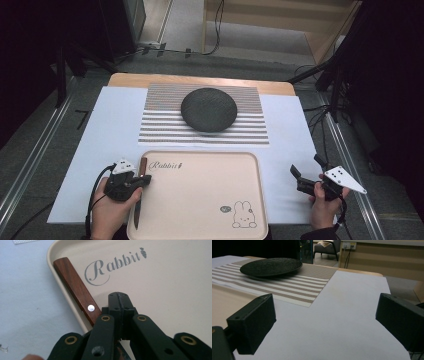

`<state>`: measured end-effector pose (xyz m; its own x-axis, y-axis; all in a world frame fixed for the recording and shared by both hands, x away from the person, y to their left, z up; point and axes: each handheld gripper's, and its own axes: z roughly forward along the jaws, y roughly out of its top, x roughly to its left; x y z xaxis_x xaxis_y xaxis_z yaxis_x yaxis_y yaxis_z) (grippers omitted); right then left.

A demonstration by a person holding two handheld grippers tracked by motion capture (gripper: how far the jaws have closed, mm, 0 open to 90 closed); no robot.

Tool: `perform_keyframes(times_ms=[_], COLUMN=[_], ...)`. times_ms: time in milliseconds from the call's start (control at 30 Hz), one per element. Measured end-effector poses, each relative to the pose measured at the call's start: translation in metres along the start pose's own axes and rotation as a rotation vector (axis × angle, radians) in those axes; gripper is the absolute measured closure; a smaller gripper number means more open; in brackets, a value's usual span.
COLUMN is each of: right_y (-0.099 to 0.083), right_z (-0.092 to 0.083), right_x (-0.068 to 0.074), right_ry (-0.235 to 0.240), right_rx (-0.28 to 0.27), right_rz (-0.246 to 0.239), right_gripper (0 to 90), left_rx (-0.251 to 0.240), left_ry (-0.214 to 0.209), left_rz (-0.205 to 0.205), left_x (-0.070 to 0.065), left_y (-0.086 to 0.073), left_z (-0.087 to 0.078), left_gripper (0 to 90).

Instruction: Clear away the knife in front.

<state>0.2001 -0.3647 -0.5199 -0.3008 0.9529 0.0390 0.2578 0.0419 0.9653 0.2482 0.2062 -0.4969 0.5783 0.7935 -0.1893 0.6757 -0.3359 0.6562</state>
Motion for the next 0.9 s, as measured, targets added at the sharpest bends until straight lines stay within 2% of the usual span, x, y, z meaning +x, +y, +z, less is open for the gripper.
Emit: perform_keyframes(times_ms=[100,167,200,300,333,400,467,533,567,633,900], right_y=[0.0,0.0,0.0,0.0,0.0,0.0,0.0,0.0,0.0,0.0,0.0], right_z=[0.0,0.0,0.0,0.0,0.0,0.0,0.0,0.0,0.0,0.0,0.001], right_x=[0.0,0.0,0.0,0.0,-0.001,-0.001,0.0,0.0,0.0,-0.001,-0.001], right_ry=[0.005,0.006,0.006,0.009,0.01,0.011,0.012,0.012,0.011,0.011,0.011], right_rx=[0.0,0.0,-0.001,-0.004,-0.005,-0.004,-0.003,-0.002,-0.001,-0.001,-0.001], right_rz=[0.0,-0.001,-0.002,0.005,0.006,0.005,0.005,0.002,0.002,0.002,-0.001], right_gripper=[1.3,1.2,1.3,1.2,1.2,1.3,1.3,1.2,1.2,1.3,1.2], left_rx=[-0.021,-0.046,-0.068,-0.151,-0.169,-0.212,-0.25,-0.268,-0.285,-0.331,-0.386], left_ry=[0.007,-0.014,-0.017,-0.01,-0.003,0.02,0.035,0.014,0.012,0.009,0.037], left_rz=[0.006,0.015,0.026,0.084,0.092,0.099,0.083,0.08,0.072,0.071,0.081], left_x=[0.001,0.001,0.0,-0.005,-0.006,-0.006,-0.004,0.0,0.002,0.007,0.018], left_y=[-0.001,-0.001,-0.001,0.001,0.001,0.002,0.002,0.002,0.001,0.0,-0.004], left_z=[0.001,0.0,-0.002,-0.009,-0.011,-0.015,-0.019,-0.023,-0.026,-0.033,-0.045], left_gripper=[89.4,89.0,84.1,65.5,55.9,38.2,21.0,4.1,0.9,0.0,0.0])
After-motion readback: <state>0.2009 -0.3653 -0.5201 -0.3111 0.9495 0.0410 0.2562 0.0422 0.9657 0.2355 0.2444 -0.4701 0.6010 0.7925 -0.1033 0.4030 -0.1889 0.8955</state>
